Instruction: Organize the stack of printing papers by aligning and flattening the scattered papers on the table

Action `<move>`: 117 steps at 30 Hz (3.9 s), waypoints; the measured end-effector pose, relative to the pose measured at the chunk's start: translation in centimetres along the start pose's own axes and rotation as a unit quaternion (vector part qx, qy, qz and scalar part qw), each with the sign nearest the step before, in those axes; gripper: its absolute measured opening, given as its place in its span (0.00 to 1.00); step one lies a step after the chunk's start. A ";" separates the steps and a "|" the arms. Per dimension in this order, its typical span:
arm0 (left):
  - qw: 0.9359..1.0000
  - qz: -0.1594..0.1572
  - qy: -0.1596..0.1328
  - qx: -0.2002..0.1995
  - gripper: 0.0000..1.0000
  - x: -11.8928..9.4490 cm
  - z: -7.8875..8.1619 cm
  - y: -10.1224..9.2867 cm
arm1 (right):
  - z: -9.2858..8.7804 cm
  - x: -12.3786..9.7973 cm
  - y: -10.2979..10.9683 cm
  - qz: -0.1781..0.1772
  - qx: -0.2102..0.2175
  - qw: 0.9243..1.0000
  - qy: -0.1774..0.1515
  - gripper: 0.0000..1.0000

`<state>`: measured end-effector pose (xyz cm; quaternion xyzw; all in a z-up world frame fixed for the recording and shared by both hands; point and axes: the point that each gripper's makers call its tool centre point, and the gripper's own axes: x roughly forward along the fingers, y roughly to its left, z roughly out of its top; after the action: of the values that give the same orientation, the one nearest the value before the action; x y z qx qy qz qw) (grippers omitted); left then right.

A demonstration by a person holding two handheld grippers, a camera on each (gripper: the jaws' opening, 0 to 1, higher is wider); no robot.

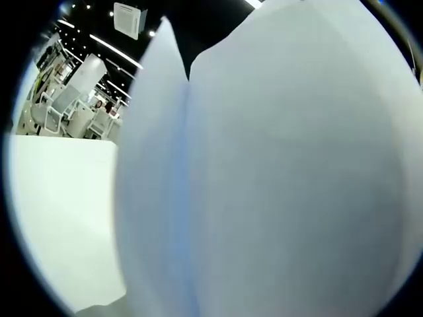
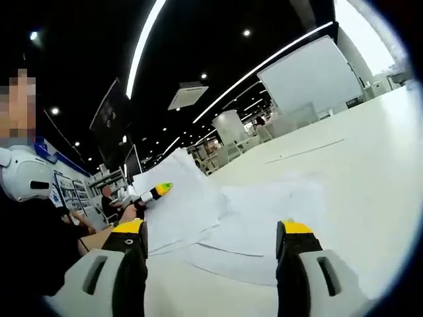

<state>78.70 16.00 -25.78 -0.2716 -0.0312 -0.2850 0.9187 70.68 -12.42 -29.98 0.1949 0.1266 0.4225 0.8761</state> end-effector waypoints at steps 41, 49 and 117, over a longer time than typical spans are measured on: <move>1.000 0.000 -0.001 -0.003 0.07 -0.1 0.2 1.3 | -1.4 1.0 -0.6 -0.035 -0.038 0.998 0.037 0.73; 1.000 0.000 -0.001 -0.003 0.07 -0.1 0.1 1.2 | -1.5 1.2 -1.1 -0.045 -0.037 0.997 0.040 0.73; 1.000 -0.001 -0.004 -0.015 0.07 0.1 0.2 0.5 | 6.2 6.5 -4.4 -0.100 -0.084 0.991 0.030 0.75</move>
<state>79.06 16.42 -25.80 -0.2863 -0.0306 -0.2852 0.9142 80.08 -11.27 -26.81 0.0937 0.1358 0.3475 0.9231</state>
